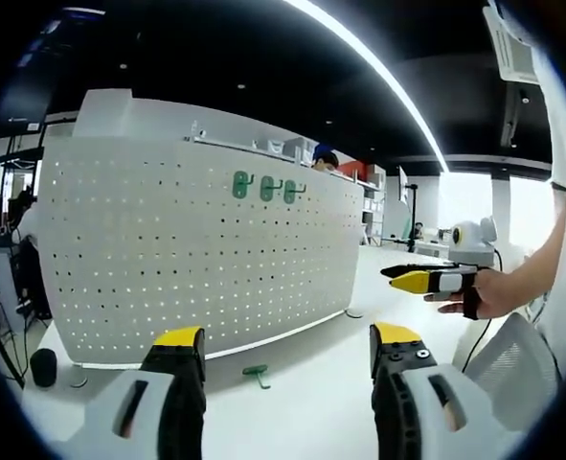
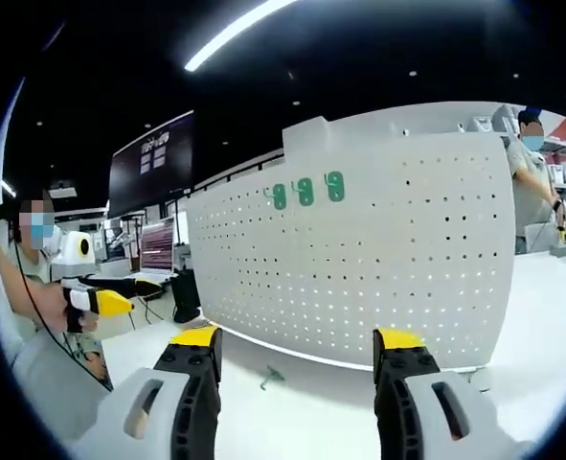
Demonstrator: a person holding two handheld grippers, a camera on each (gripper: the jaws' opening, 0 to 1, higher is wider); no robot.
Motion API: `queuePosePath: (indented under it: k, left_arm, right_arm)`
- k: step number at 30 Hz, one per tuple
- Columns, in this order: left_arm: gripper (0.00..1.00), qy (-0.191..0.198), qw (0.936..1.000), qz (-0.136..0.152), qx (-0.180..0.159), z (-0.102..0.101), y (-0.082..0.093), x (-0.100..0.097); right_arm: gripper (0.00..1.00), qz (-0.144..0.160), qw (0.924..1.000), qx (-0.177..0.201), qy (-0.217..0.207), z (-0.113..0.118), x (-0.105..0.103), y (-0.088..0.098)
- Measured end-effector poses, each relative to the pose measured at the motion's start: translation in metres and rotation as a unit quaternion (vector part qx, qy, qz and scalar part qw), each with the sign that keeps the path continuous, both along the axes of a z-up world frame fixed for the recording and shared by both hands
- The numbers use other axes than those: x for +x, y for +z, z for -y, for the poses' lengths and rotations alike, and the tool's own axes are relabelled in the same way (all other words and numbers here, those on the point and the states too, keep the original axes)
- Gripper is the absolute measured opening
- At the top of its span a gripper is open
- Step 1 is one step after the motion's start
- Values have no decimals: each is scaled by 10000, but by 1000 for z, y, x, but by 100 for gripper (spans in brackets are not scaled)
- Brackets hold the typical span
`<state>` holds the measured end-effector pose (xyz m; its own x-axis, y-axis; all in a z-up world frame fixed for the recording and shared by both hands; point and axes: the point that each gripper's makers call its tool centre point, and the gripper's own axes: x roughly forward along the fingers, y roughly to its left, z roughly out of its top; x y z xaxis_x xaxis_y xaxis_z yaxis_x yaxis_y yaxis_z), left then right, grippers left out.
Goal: Insert the hook assembly into the mounting plate slot until the hook locks in place.
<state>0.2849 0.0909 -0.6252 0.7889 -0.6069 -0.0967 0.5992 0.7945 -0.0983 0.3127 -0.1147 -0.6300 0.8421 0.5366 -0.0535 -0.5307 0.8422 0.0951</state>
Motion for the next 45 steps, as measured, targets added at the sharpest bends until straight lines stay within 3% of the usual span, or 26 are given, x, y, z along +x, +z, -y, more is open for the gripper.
queuePosePath:
  k: [45]
  left_arm:
    - [72, 84, 9999, -89, -104, -6, -9, 1]
  right_arm:
    - [62, -78, 9999, 19, -80, 6, -10, -11]
